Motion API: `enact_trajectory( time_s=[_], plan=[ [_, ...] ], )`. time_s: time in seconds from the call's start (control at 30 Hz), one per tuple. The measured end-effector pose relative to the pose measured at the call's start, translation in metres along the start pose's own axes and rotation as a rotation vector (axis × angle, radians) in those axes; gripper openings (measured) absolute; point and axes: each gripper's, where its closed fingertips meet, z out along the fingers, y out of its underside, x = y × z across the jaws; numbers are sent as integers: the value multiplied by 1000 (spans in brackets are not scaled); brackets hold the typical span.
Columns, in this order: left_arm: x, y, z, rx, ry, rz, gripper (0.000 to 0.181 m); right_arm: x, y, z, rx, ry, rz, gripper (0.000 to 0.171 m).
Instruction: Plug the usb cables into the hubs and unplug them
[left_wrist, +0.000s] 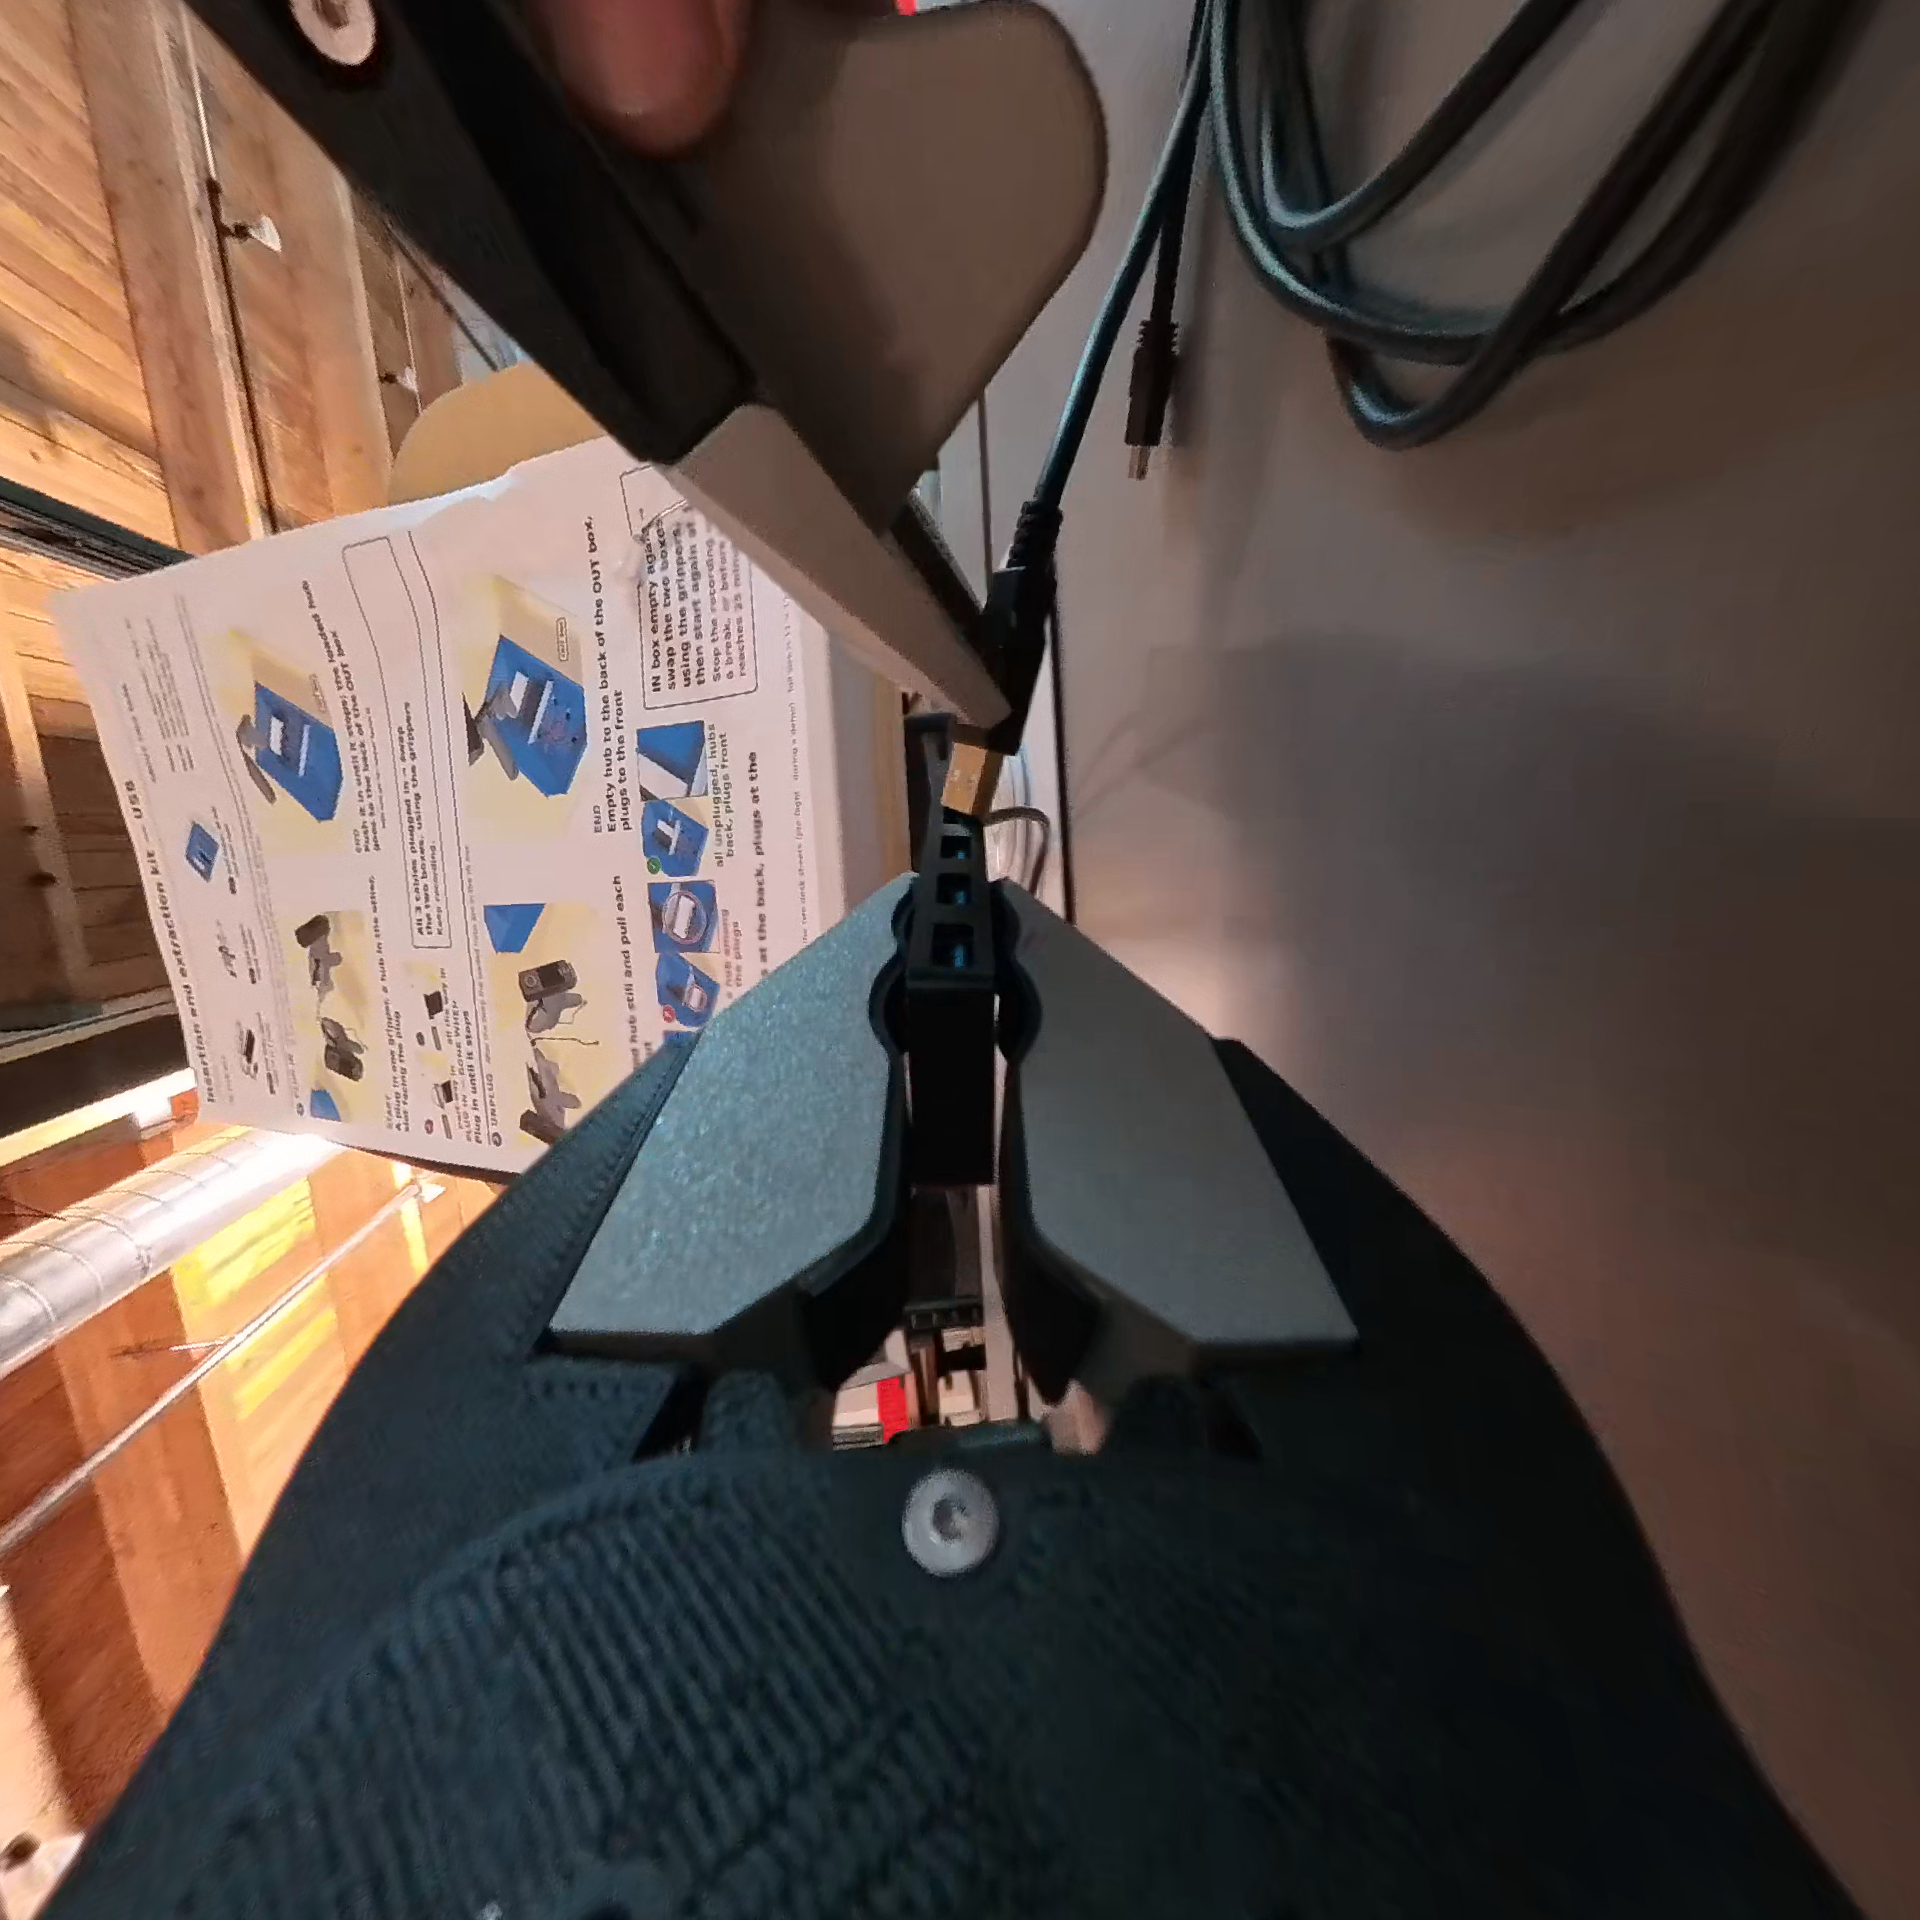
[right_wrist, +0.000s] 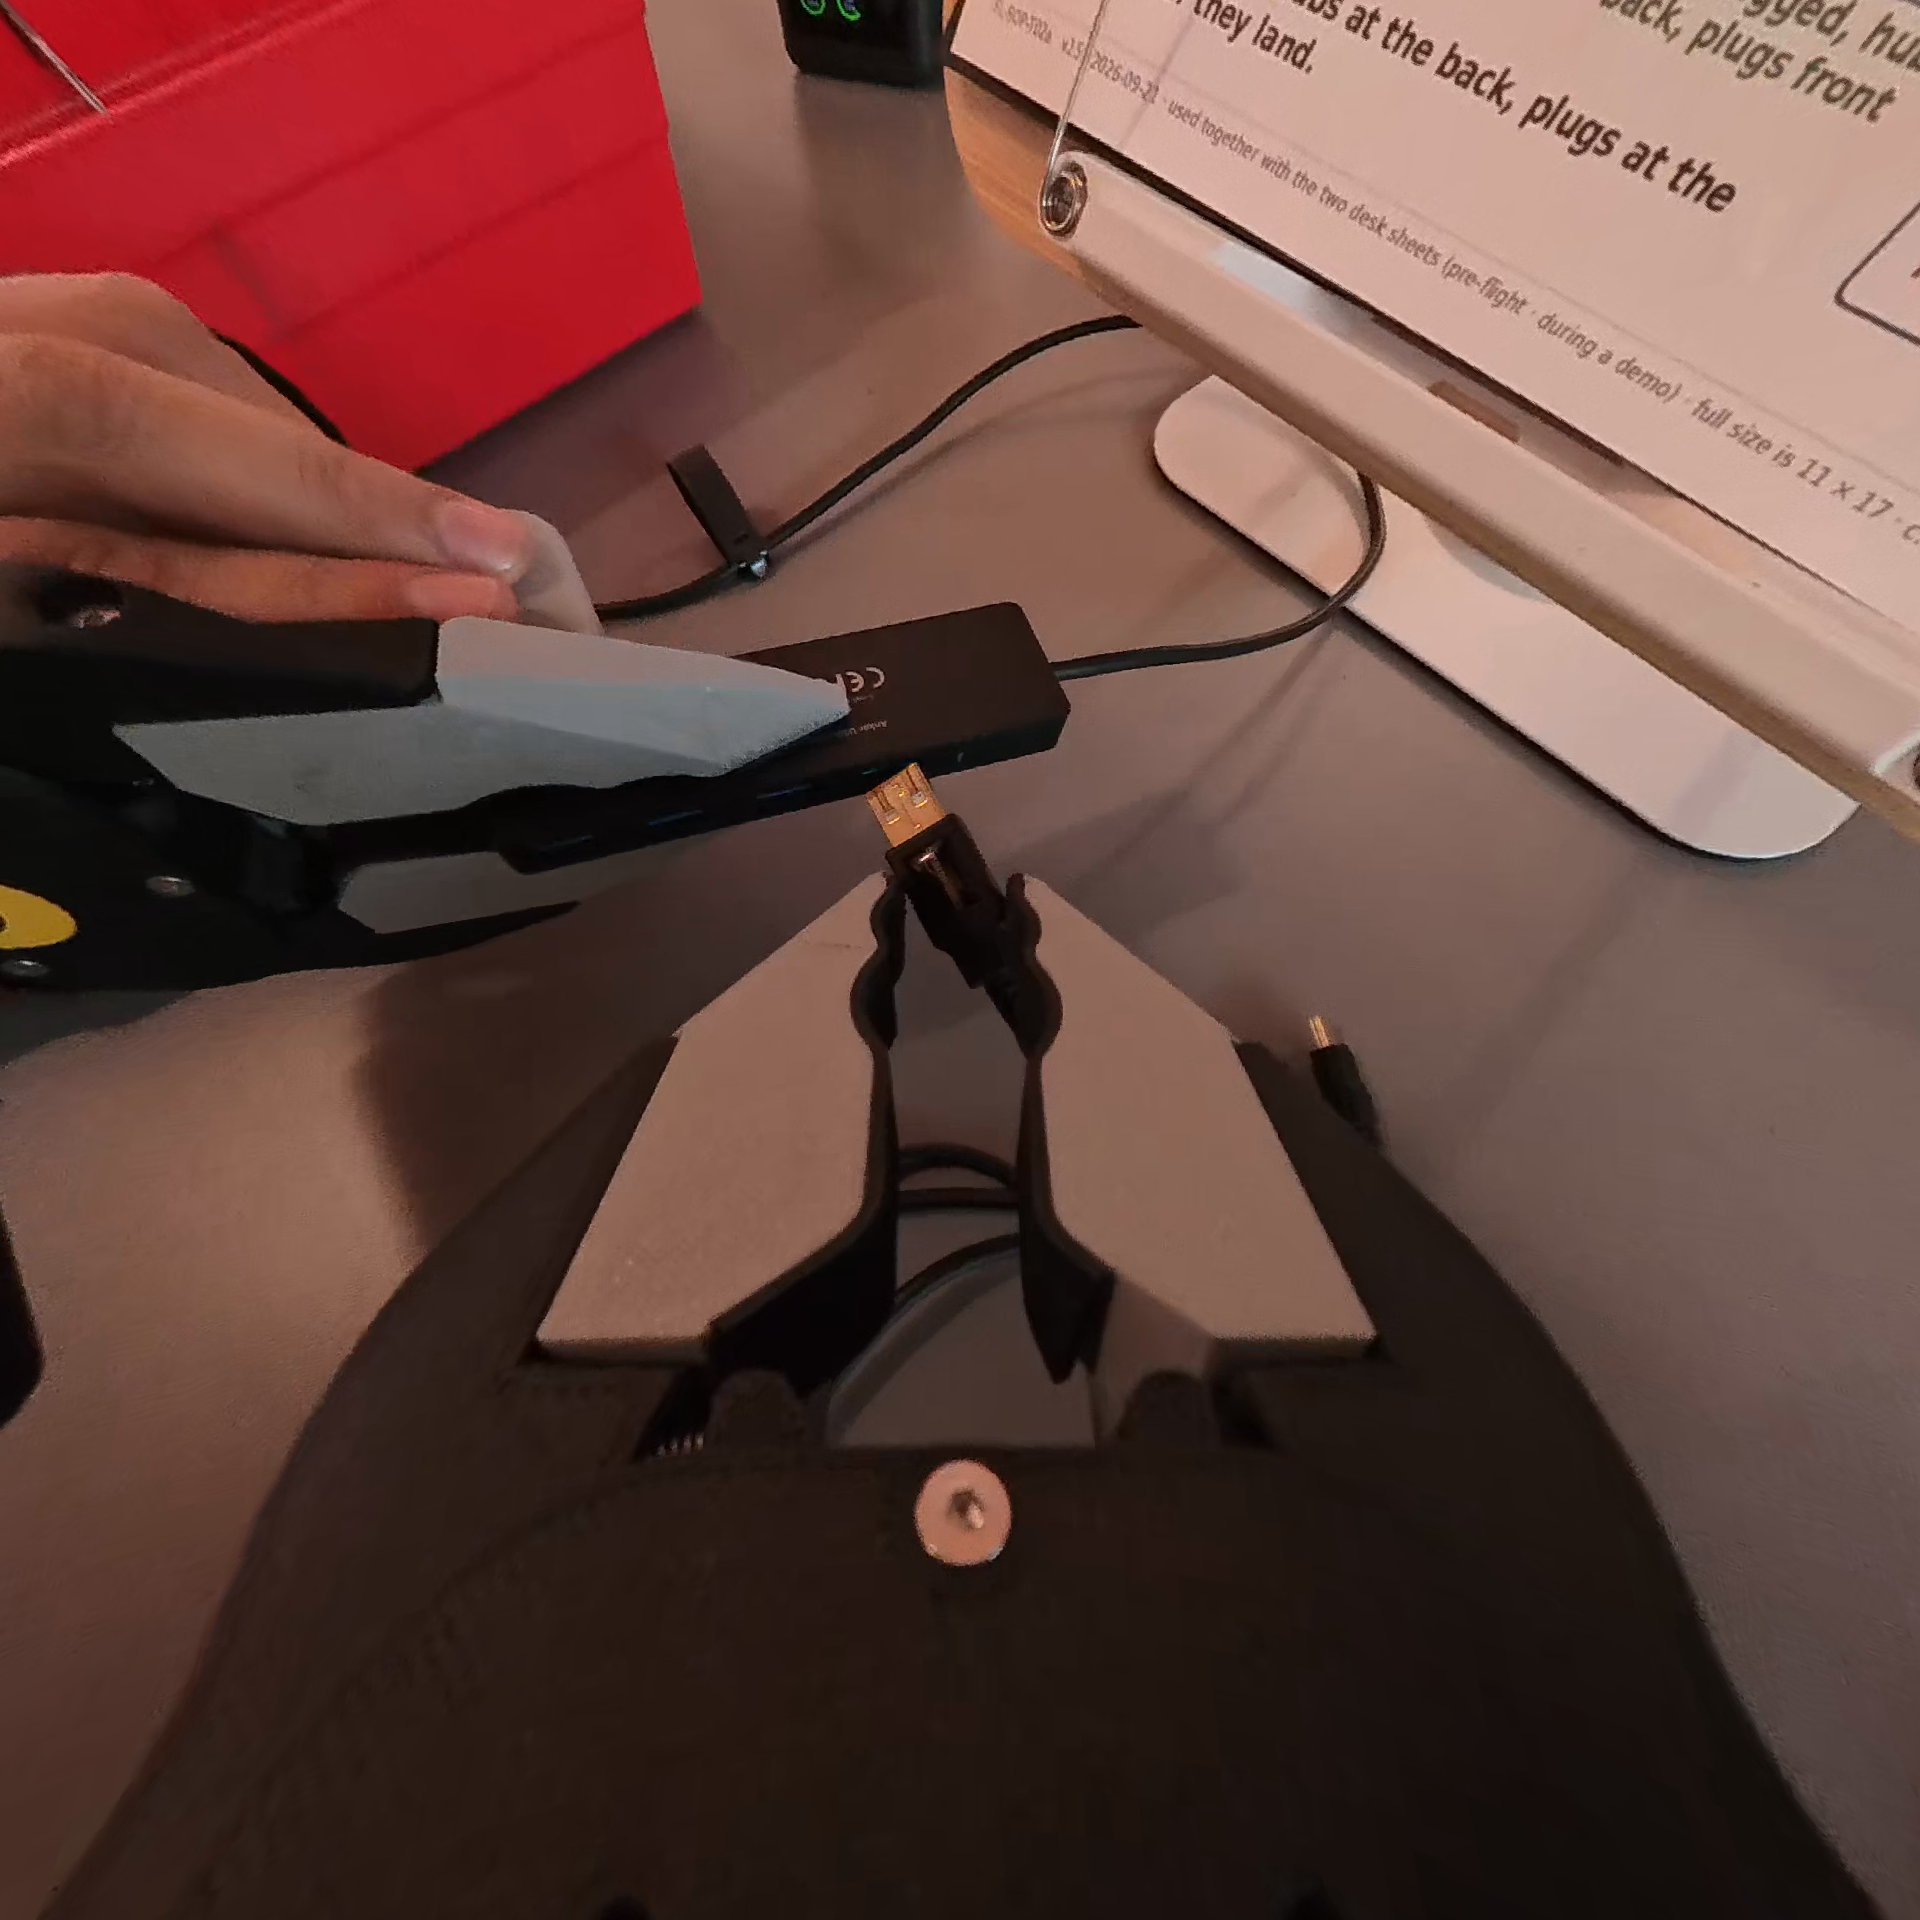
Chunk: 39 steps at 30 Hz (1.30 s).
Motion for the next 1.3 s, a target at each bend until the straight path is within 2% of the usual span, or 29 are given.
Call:
enact_trajectory(
  time_s=[0.57, 1.03, 1.3],
  plan=[
    [2, -8, 5, -50, -62, 183, 8, 2, 6, -5, 22, -238, 333, 16],
    [5, -8, 5, -14, -11, 34, 8, 4, 1, -3, 35, -121, 194, 16],
    [4, -7, 3, -11, 4, 5, 8, 1, -2, -2, 58, -128, 169, 15]
  ],
)
